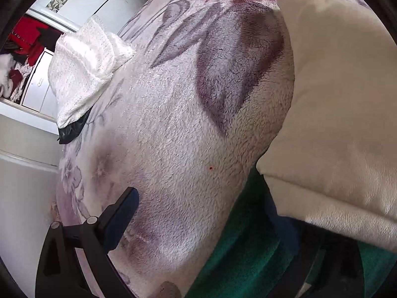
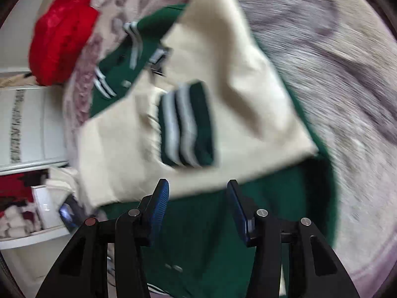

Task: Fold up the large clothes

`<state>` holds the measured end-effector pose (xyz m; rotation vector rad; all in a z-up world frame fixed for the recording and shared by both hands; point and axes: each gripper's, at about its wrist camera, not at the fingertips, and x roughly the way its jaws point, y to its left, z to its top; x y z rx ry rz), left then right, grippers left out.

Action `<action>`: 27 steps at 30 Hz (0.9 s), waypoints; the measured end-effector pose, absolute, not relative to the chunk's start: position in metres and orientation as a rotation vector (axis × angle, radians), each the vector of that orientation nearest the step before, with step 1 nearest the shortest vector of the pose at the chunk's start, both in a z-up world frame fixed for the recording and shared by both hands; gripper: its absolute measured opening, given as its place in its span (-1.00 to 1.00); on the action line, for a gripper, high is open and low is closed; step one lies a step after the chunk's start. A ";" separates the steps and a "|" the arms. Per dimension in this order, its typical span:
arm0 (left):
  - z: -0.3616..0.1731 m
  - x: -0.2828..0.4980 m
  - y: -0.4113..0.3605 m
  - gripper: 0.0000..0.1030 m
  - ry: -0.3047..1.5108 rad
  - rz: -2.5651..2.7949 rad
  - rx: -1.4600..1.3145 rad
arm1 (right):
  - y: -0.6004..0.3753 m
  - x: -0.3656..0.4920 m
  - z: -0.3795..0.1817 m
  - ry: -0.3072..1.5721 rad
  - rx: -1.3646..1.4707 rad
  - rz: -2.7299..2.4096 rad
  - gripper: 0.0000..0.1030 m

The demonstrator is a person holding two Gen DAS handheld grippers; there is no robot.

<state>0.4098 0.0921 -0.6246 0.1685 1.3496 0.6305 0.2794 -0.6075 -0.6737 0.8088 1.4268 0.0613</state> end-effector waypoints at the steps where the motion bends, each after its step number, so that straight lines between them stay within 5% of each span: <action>1: -0.624 0.410 0.092 1.00 1.349 0.630 0.170 | -0.605 0.292 -0.686 1.457 0.783 0.022 0.38; 3: -0.624 0.410 0.093 1.00 1.349 0.633 0.163 | -0.602 0.308 -0.715 1.494 0.817 -0.004 0.37; 7: -0.625 0.409 0.095 1.00 1.353 0.632 0.141 | -0.601 0.324 -0.723 1.475 0.787 -0.055 -0.85; 9: -0.625 0.408 0.095 1.00 1.351 0.626 0.132 | -0.608 0.323 -0.688 1.390 0.756 -0.130 -0.87; 17: -0.622 0.407 0.089 1.00 1.352 0.626 0.163 | -0.627 0.337 -0.706 1.482 0.660 -0.203 -0.82; 23: -0.590 0.376 0.076 1.00 1.340 0.633 0.206 | -0.613 0.335 -0.697 1.518 0.527 -0.197 -0.22; 25: -0.575 0.356 0.070 1.00 1.339 0.648 0.218 | -0.611 0.323 -0.689 1.520 0.435 -0.204 0.17; 27: -0.560 0.335 0.061 1.00 1.341 0.657 0.217 | -0.603 0.316 -0.673 1.515 0.343 -0.196 0.18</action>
